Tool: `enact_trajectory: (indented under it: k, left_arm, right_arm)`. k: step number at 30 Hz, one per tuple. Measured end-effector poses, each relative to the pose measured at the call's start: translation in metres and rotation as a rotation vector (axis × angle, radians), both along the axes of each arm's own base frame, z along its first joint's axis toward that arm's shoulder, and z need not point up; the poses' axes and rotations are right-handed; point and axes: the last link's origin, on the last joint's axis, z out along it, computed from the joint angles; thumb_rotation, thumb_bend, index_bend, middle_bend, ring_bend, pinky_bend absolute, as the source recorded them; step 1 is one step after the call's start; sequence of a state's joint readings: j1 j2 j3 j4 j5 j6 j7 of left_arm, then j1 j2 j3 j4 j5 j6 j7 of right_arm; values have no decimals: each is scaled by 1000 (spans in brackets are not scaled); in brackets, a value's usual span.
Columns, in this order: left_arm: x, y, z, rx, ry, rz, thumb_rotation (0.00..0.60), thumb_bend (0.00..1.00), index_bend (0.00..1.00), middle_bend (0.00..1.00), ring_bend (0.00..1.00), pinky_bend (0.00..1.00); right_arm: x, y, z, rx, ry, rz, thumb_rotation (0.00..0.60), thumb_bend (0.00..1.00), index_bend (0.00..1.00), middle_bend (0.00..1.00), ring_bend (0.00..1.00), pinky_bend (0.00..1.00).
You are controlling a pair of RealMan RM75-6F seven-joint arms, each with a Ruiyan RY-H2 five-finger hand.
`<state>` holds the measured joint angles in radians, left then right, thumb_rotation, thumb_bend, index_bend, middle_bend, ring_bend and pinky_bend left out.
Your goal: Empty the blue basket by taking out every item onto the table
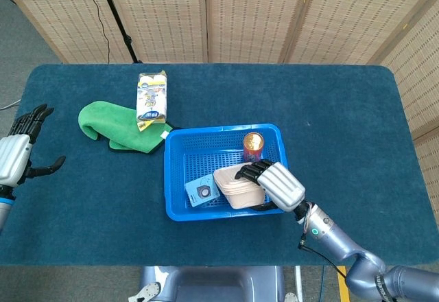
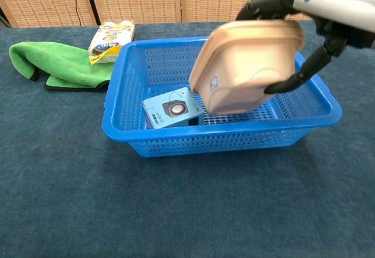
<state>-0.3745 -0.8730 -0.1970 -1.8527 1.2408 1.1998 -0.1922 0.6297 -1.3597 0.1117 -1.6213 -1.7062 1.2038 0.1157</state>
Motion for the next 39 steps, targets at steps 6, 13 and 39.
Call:
enact_trajectory:
  k: [6, 13, 39]
  left_arm:
    - [0, 1, -1, -4, 1, 3, 600, 274, 0, 0, 0, 0]
    - [2, 1, -2, -9, 5, -2, 600, 274, 0, 0, 0, 0]
    - [0, 5, -5, -16, 10, 23, 600, 274, 0, 0, 0, 0]
  right_arm:
    - [13, 0, 29, -73, -54, 49, 600, 434, 592, 560, 456, 385]
    - [21, -2, 90, -267, -105, 91, 600, 437, 592, 564, 456, 385]
    - [28, -173, 31, -440, 184, -75, 600, 301, 483, 493, 399, 300]
